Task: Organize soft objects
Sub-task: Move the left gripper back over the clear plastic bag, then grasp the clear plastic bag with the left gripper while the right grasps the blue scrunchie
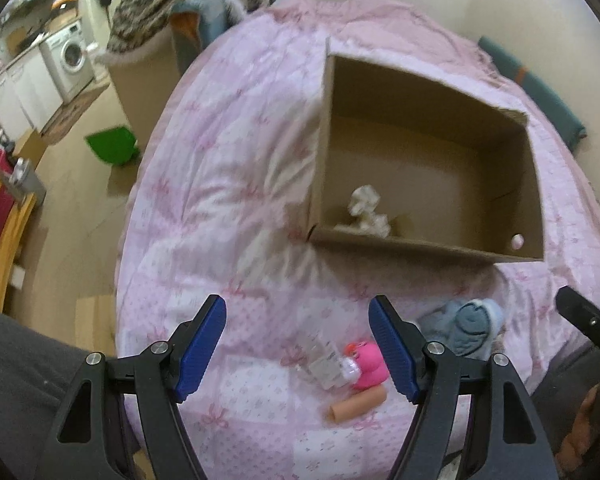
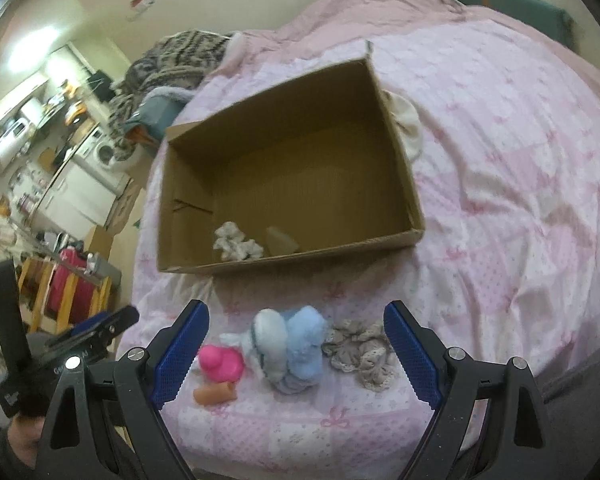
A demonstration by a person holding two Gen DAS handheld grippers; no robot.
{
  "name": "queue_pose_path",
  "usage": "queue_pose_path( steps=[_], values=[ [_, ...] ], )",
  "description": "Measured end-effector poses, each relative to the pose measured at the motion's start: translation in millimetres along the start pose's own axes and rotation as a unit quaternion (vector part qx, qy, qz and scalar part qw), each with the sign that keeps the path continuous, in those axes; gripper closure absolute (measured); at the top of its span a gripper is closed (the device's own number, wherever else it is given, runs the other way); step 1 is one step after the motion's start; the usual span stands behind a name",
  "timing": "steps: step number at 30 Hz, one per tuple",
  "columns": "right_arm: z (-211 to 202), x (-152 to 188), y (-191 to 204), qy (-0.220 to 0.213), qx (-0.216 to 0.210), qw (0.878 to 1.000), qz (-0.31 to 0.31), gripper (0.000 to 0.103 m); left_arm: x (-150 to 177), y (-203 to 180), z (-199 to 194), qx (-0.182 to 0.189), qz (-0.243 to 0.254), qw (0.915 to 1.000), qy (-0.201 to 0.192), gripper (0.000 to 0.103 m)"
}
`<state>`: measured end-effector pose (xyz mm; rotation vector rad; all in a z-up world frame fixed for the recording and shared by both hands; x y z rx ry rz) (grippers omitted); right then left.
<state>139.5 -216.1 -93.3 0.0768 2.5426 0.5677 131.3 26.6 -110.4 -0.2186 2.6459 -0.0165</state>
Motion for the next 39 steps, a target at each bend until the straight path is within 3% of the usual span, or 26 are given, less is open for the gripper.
queue_pose_path(
  steps=[3,8,13,17,20,22,23,26,31,39],
  values=[
    [6.3,-0.5,-8.6,0.011,0.004,1.0,0.022,0.008,8.9,6.8,15.0,-0.004,-0.014,0.9992,0.037,0.032],
    [11.9,2.0,-15.1,0.023,0.01,0.999,0.041,0.008,30.3,4.1,39.7,0.025,-0.034,0.9931,0.109,0.032],
    [16.2,4.2,-15.4,0.03,0.011,0.999,0.043,0.008,41.0,-7.4,47.4,0.05,-0.032,0.9889,0.136,0.037],
    [20.0,5.4,-14.7,0.036,0.012,0.998,0.041,0.008,56.3,-22.3,59.2,0.052,-0.001,0.9843,0.169,0.046],
    [21.5,6.3,-15.7,0.04,0.01,0.998,0.045,0.008,67.0,-25.2,69.4,0.05,0.003,0.9798,0.194,0.059],
    [22.2,6.9,-16.5,0.042,0.011,0.998,0.046,0.008,70.0,-26.0,75.1,0.052,-0.001,0.9783,0.2,0.059],
    [22.6,7.0,-16.8,0.042,0.012,0.998,0.046,0.008,69.8,-26.5,77.0,0.053,-0.001,0.9781,0.201,0.061],
    [25.0,7.6,-18.3,0.047,0.018,0.998,0.046,0.008,68.4,-32.0,81.1,0.069,-0.005,0.9763,0.205,0.089],
    [26.1,6.7,-22.8,0.048,0.021,0.997,0.053,0.008,64.5,-30.9,76.4,0.046,0.016,0.9807,0.189,0.09],
    [25.4,9.0,-23.4,0.054,-0.003,0.997,0.063,0.008,29.4,-9.4,38.5,-0.002,0.019,0.9963,0.084,0.09]
  ],
)
Point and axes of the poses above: each gripper's, at about its wrist camera, not at the fingertips, and z roughly the way its jaws point, y to its left, x to its underside, the point moved 9 cm from there along z, roughly the way its jaws point, and after that the axes turned 1 degree about -x, right-handed, at the moved point
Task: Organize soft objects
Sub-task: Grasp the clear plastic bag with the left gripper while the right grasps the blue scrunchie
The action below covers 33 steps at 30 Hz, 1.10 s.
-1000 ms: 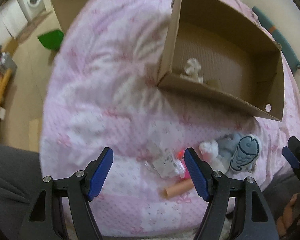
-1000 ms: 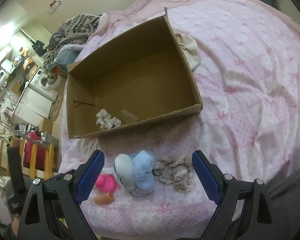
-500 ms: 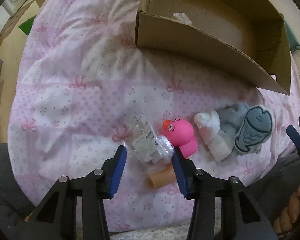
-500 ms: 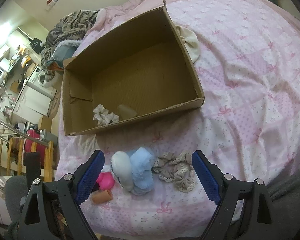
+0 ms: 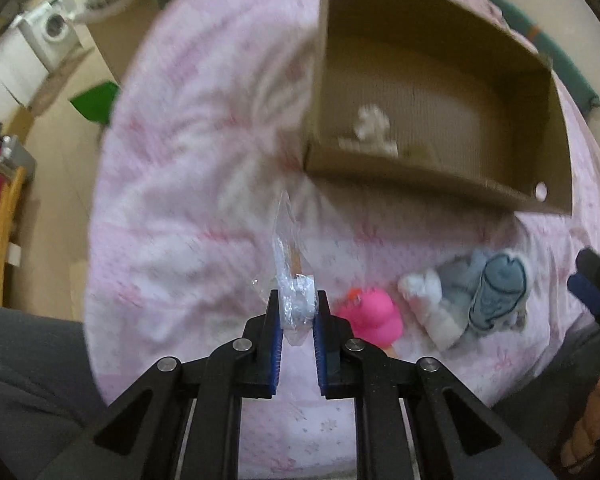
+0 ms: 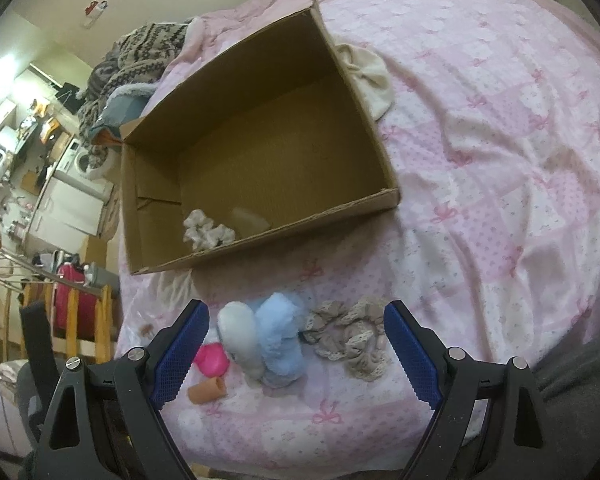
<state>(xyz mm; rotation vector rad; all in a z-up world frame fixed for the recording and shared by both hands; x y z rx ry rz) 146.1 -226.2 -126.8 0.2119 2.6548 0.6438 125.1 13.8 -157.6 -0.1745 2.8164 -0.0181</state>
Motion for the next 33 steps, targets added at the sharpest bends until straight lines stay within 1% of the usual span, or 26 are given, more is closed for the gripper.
queue_pose_path(
  steps=[2,5,8,9,11,17,19,20,21,22,23,24,25,27,29,31,33],
  values=[
    [2.8,2.7,6.0,0.008,-0.009,1.0,-0.008,0.008,-5.4,0.7,-7.1,-0.002,0.001,0.9999,-0.017,0.09],
    [10.4,8.9,14.8,0.021,0.004,0.999,-0.036,0.008,-8.4,-1.7,-12.2,0.0,0.01,0.9996,-0.028,0.09],
    [22.1,17.3,25.3,0.049,-0.006,0.997,-0.053,0.009,-9.4,-5.8,-14.4,0.004,0.017,0.9994,-0.028,0.09],
    [26.5,20.3,28.6,0.059,-0.01,0.997,-0.057,0.012,-9.6,-6.5,-14.3,0.005,0.018,0.9994,-0.028,0.09],
    [36.3,25.6,32.6,0.078,-0.007,0.995,-0.067,0.014,-9.6,-7.9,-13.7,0.006,0.02,0.9994,-0.029,0.09],
    [62.5,36.7,39.6,0.112,-0.001,0.991,-0.076,0.018,-9.3,-5.6,-14.9,0.006,0.016,0.9994,-0.031,0.09],
    [67.0,36.3,37.7,0.107,0.019,0.991,-0.079,0.023,-9.6,-5.9,-14.9,0.005,0.016,0.9994,-0.031,0.09],
    [69.6,37.4,37.7,0.109,0.024,0.99,-0.081,0.028,-9.9,-5.9,-15.1,0.005,0.016,0.9994,-0.032,0.09],
    [73.1,39.3,37.9,0.114,0.025,0.99,-0.082,0.038,-10.1,-5.9,-15.1,0.004,0.016,0.9993,-0.032,0.09],
    [75.8,41.7,38.2,0.12,0.023,0.989,-0.081,0.046,-9.9,-5.9,-14.9,0.005,0.016,0.9993,-0.032,0.09],
    [77.9,44.3,38.4,0.126,0.021,0.988,-0.082,0.059,-9.8,-5.8,-14.9,0.005,0.016,0.9993,-0.032,0.09],
    [77.8,45.3,36.9,0.126,0.022,0.988,-0.083,0.061,-9.8,-5.6,-14.9,0.004,0.016,0.9993,-0.032,0.09],
    [75.5,45.6,37.2,0.122,0.019,0.989,-0.085,0.065,-9.7,-5.6,-14.9,0.003,0.016,0.9993,-0.032,0.09],
    [67.0,41.2,41.4,0.105,0.006,0.99,-0.089,0.07,-10.1,-4.8,-14.9,0.001,0.016,0.9993,-0.033,0.09],
    [56.9,34.9,45.2,0.084,-0.004,0.992,-0.093,0.071,-11.0,-3.6,-15.8,-0.001,0.014,0.9992,-0.036,0.09],
    [43.3,26.7,49.9,0.054,-0.025,0.994,-0.088,0.071,-12.0,-2.0,-17.0,-0.002,0.012,0.9992,-0.039,0.09],
    [32.2,19.8,52.7,0.032,-0.033,0.995,-0.087,0.071,-12.7,-1.3,-17.6,-0.003,0.012,0.9991,-0.041,0.09]
  ],
)
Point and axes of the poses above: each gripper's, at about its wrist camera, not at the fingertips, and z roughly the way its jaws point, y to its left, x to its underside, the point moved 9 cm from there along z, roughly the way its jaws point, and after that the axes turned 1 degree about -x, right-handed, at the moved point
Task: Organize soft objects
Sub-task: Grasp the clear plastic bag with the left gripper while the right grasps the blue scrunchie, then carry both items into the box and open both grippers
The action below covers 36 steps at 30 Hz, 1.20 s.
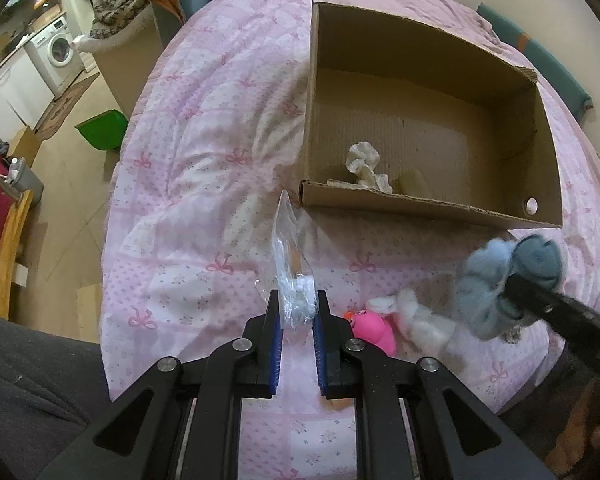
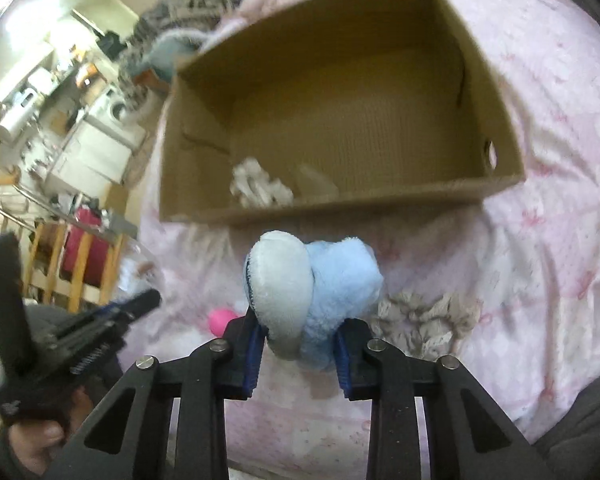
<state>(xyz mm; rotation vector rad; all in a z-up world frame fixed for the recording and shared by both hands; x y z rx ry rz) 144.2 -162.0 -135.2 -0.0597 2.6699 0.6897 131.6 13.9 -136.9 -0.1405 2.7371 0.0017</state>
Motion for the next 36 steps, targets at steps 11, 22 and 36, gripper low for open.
queue_pose_path(
  steps=[11,22,36],
  values=[
    [-17.0,-7.9,2.9,-0.028,-0.014,0.999,0.006,0.071,-0.1,-0.5,-3.4,-0.001,0.0,1.0,-0.008,0.09],
    [-69.0,-25.1,10.4,-0.082,-0.048,0.995,0.0,0.071,-27.5,-7.0,-33.8,0.023,0.003,0.9992,-0.032,0.09],
    [-100.8,-85.0,6.0,-0.126,-0.045,0.991,-0.02,0.071,-102.4,-26.6,-76.1,0.017,0.042,0.9921,-0.117,0.09]
  ],
)
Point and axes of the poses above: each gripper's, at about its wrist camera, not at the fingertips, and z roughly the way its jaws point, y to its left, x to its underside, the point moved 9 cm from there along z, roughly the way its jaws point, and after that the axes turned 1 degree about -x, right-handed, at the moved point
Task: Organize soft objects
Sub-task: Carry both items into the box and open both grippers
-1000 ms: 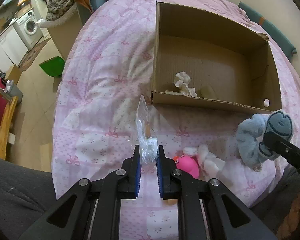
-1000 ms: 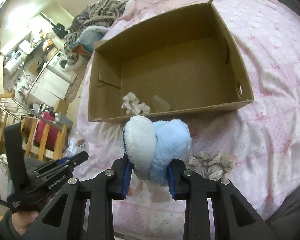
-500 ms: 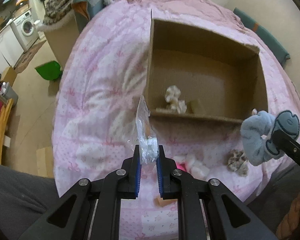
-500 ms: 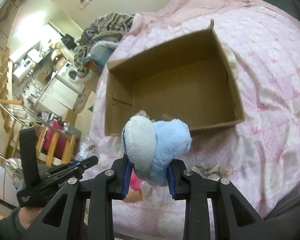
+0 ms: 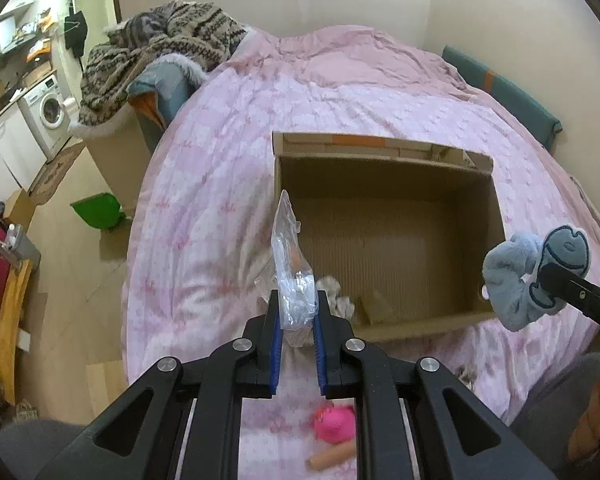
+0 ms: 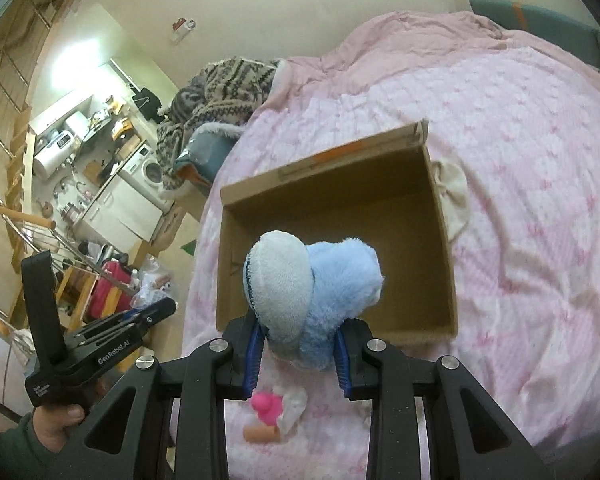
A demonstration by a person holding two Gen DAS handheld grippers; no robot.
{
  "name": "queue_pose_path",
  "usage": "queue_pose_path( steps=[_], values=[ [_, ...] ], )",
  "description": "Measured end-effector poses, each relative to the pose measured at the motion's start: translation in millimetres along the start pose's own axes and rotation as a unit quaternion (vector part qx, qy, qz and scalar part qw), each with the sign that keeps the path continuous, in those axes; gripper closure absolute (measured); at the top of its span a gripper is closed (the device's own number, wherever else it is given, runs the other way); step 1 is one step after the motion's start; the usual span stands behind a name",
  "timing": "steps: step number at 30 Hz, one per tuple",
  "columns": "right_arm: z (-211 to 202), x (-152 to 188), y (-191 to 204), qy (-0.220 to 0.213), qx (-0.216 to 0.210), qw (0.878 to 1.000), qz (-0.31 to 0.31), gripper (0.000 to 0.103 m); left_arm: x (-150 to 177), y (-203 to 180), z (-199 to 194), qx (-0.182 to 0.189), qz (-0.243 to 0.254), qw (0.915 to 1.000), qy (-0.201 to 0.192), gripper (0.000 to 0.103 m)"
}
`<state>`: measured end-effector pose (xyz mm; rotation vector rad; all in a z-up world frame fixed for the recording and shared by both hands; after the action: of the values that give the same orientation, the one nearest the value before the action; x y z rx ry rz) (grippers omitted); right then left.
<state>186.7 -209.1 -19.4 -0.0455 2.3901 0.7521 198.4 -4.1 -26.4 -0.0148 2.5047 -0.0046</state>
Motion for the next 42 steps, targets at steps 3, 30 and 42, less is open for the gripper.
queue_pose_path(
  steps=[3,30,42],
  values=[
    [3.8,-13.2,-1.6,-0.005,0.009,1.0,-0.012,0.071,-12.8,-3.3,3.0,0.001,0.004,1.0,-0.005,0.09],
    [96.8,-4.7,-48.1,0.052,0.058,0.997,-0.011,0.07,-6.6,-38.4,105.3,0.032,0.044,0.9983,0.022,0.09],
    [113.4,18.1,-33.7,0.088,0.068,0.992,-0.058,0.069,-3.2,-37.7,100.8,0.022,0.052,0.9983,0.012,0.09]
  ],
)
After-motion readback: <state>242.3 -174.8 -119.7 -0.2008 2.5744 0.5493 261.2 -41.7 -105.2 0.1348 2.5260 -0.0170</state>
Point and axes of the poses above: each gripper's, at about its wrist camera, not at the fingertips, and z roughly the way its jaws point, y to its left, x to its underside, the point moved 9 cm from there along z, roughly the way its jaws point, and after that the axes turned 1 degree about -x, right-handed, at the moved point
